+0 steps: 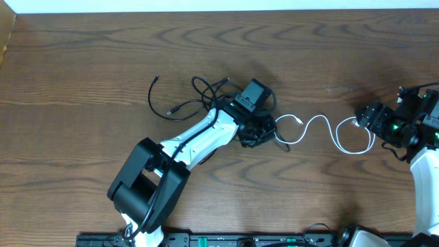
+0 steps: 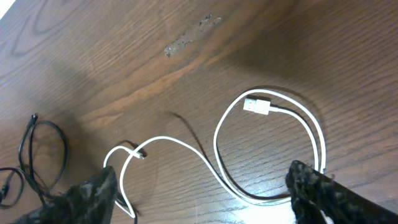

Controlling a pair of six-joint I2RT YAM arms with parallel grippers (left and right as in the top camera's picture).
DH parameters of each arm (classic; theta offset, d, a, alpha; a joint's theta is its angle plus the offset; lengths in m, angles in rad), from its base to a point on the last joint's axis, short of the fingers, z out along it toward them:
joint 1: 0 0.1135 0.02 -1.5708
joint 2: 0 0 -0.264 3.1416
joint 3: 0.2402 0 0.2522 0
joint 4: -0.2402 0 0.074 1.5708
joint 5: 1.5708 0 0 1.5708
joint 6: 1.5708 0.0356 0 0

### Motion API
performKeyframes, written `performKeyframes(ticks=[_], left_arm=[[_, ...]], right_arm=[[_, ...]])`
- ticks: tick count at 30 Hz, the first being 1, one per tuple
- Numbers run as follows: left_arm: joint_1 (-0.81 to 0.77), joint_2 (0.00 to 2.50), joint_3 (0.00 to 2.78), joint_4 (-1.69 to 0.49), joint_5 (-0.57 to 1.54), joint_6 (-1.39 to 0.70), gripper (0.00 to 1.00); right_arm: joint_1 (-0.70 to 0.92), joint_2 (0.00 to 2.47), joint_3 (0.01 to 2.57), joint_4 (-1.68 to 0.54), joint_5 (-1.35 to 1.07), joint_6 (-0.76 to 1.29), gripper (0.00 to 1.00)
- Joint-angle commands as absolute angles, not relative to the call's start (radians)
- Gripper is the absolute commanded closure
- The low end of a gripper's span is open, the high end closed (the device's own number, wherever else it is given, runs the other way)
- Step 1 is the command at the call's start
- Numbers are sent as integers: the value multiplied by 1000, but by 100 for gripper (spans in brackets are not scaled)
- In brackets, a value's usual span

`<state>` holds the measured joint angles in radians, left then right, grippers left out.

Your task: Untangle cables

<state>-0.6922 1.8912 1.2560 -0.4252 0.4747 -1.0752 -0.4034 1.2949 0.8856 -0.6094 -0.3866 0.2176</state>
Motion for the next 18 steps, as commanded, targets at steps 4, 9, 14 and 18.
performKeyframes(ticks=[4,9,14,18], left_arm=[[-639,1874,1263,-435,460,-990,93],[-600,1768,1264,-435,506,-902,92],[-595,1617,1264,-441,508,-759,92],[-595,1529,1264,-521,467,-677,92]], right_arm=[[-386,1288,896,-609,-413,204,22],[-318,1288,896,-603,-456,187,20],[-190,1298,895,-603,-439,167,18],[-85,1327,894,-602,-402,185,24]])
